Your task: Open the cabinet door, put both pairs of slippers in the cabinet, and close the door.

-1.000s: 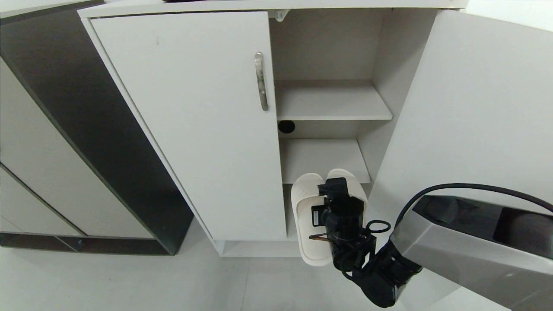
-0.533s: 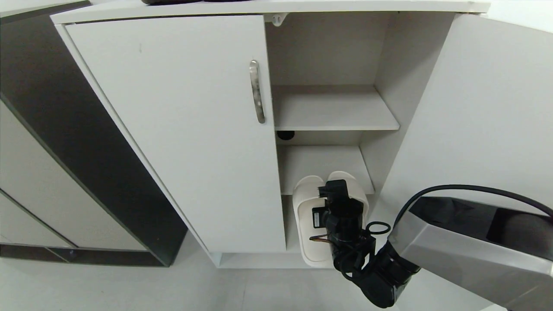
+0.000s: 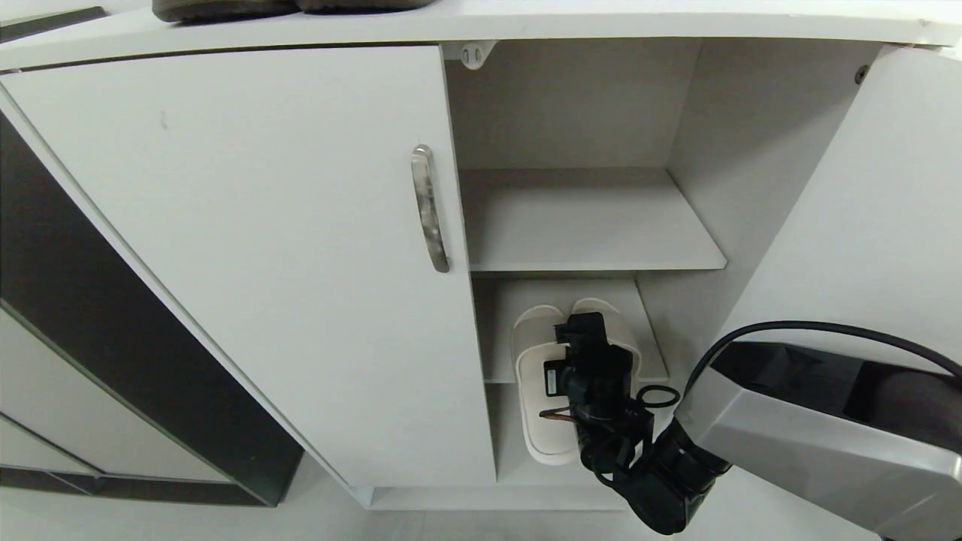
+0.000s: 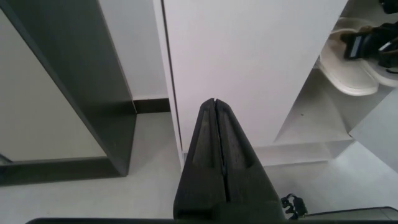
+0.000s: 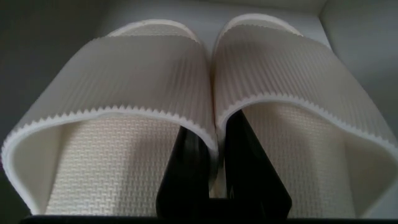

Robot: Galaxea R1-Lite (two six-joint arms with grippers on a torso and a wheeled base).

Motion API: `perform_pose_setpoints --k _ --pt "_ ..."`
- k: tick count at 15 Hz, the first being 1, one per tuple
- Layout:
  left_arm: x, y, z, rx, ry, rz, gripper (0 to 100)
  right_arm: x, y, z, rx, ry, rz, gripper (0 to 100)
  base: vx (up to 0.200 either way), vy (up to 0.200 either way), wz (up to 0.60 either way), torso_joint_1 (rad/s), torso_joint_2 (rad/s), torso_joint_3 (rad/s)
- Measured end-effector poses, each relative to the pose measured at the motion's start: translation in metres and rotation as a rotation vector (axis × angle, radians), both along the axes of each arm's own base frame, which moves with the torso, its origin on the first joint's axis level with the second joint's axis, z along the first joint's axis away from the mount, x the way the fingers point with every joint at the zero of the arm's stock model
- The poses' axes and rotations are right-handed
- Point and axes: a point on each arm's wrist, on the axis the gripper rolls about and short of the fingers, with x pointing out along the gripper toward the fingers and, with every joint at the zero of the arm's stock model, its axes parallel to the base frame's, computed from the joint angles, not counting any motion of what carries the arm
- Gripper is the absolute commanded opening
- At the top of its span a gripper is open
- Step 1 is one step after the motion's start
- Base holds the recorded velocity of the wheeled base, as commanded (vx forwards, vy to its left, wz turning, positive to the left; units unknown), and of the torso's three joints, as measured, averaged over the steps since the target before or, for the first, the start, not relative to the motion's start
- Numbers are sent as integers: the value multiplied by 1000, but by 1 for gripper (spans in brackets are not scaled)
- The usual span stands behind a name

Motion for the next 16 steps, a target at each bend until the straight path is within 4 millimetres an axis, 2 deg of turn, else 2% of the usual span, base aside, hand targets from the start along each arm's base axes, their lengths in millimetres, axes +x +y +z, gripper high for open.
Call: perform_pose_setpoints --k 5,16 --pt "0 0 0 -2 0 4 0 15 -1 3 25 -20 -21 0 0 0 0 0 0 0" --pt "0 0 0 -4 0 6 0 73 5 21 63 -50 -90 0 0 0 0 0 0 0"
